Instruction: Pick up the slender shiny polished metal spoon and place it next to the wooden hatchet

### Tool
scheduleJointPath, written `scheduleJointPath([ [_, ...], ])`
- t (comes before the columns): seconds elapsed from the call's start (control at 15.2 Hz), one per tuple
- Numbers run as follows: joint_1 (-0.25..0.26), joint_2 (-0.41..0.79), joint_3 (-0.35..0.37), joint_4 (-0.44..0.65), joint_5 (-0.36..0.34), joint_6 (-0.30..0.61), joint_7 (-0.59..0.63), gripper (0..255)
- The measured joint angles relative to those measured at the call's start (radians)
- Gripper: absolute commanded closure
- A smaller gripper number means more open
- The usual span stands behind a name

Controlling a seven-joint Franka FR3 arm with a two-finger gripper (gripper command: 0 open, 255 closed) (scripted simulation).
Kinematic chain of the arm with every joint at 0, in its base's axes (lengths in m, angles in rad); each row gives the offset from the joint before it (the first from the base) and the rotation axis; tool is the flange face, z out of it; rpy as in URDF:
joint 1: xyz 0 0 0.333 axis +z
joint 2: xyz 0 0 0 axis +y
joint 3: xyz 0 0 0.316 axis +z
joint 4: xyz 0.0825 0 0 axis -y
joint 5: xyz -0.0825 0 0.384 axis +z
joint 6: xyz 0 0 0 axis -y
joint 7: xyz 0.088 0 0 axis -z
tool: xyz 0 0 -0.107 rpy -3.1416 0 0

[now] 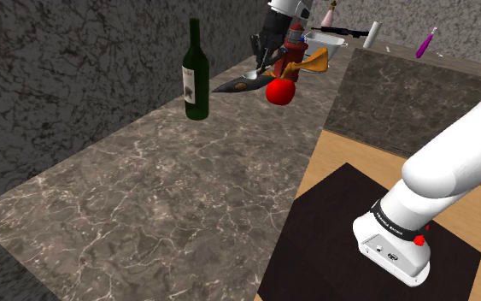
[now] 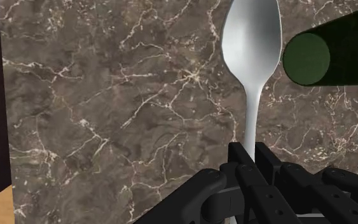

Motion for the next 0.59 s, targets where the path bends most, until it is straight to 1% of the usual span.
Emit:
scheduleJointPath([
  [0.26, -0.044, -0.020, -0.055, -0.020, 0.008, -0.020, -0.099, 255],
  [0.59, -0.098, -0.021, -0.123, -0.014, 0.008, -0.052, -0.217, 255],
])
